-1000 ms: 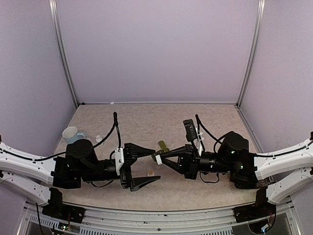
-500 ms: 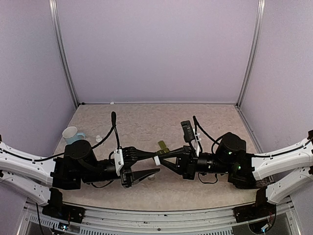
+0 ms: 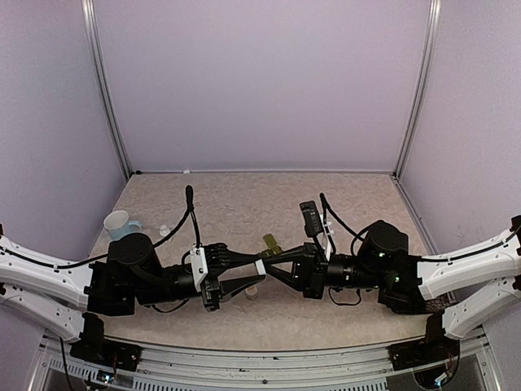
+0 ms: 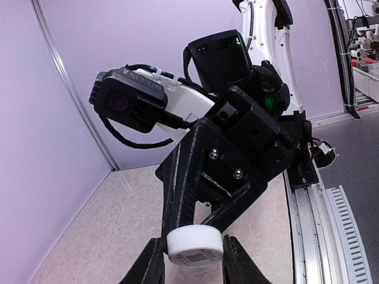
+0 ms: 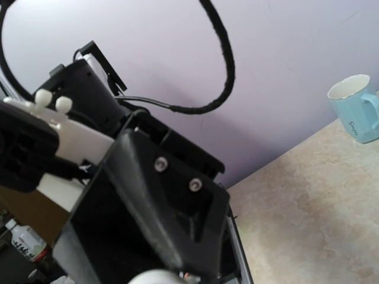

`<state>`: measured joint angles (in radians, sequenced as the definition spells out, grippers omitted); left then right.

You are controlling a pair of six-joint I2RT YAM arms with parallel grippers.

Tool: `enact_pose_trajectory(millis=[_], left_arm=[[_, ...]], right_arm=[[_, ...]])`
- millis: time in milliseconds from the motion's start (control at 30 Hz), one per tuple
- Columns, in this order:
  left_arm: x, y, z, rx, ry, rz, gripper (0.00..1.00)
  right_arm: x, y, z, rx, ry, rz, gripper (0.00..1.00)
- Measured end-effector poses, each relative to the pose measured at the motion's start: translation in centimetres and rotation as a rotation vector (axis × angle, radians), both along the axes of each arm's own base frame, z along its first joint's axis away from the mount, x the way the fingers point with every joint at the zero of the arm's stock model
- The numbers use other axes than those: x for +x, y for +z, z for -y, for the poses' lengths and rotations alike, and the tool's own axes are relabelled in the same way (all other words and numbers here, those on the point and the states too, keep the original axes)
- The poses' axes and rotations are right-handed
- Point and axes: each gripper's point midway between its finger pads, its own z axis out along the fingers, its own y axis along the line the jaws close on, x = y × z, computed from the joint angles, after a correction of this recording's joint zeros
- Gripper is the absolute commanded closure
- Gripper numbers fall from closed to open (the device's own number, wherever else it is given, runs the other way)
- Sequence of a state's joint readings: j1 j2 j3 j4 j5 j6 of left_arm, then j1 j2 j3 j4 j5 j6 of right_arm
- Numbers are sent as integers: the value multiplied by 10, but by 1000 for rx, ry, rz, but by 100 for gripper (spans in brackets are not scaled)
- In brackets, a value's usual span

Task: Sort the pills into containers
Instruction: Pass from the right arm to the left

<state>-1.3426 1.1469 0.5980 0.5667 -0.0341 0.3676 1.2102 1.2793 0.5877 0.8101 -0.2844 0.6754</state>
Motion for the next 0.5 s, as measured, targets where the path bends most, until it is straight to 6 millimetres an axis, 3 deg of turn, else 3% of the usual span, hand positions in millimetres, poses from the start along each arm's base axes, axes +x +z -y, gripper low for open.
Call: enact_pose_trajectory(millis=[300,333,433,500], left_arm=[[1,2,0,-2,7,1,77],[1,3,1,-2,8,1,77],[2,4,1,-3,8,1,76],[2,2,1,4,10,-2,76]], right_arm=[[0,2,0,10,0,3,100],[0,3,0,12,0,4,96],[0,4,0,17,0,3,70],[1,4,1,17,-7,3,57]])
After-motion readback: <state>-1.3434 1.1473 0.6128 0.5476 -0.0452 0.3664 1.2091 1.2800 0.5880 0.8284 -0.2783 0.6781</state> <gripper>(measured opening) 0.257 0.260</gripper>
